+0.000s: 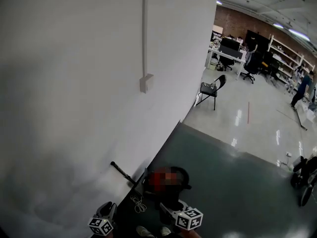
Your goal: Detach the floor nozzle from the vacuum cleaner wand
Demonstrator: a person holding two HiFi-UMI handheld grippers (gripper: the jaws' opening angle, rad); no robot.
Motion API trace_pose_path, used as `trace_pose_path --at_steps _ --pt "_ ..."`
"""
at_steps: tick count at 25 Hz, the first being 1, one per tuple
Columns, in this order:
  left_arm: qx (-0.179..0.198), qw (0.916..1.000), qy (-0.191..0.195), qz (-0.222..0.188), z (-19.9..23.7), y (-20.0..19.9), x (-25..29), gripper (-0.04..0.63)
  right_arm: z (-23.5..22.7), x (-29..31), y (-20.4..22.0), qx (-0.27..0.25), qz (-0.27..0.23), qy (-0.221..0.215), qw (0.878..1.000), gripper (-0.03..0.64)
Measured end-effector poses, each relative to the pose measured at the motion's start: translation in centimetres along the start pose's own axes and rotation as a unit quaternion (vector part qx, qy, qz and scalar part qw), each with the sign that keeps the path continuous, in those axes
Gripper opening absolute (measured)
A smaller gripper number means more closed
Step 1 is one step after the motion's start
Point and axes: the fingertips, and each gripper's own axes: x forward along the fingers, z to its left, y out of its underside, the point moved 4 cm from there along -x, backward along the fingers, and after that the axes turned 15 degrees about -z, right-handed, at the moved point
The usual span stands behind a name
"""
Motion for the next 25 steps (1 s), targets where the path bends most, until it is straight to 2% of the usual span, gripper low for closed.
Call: trace_pose_path --at_steps 7,12,20,25 --pt "0.028 0.9992 -0.025 0.012 -3.3 2.5 -2.4 0.095 -7.1 -5.4 -0.2 -0.035 0.032 -0.012 0.999 0.227" --pt "0.026 0.9982 -0.053 0.002 -3.2 4.6 -2.0 0.095 -12.0 -4.5 -0.7 -0.055 0.043 -0.013 0.997 0.228" --pt "0.040 0.9970 -0.065 0.013 -2.1 7.8 -0.8 0.095 -14.2 -1.4 1.7 -0.059 0.080 -0.028 0.995 0.227" --pt "0.033 0.9970 -0.068 0.020 -1.6 10.2 0.3 0.095 -14.1 0.1 4.1 -0.072 0.104 -0.035 0.991 0.227"
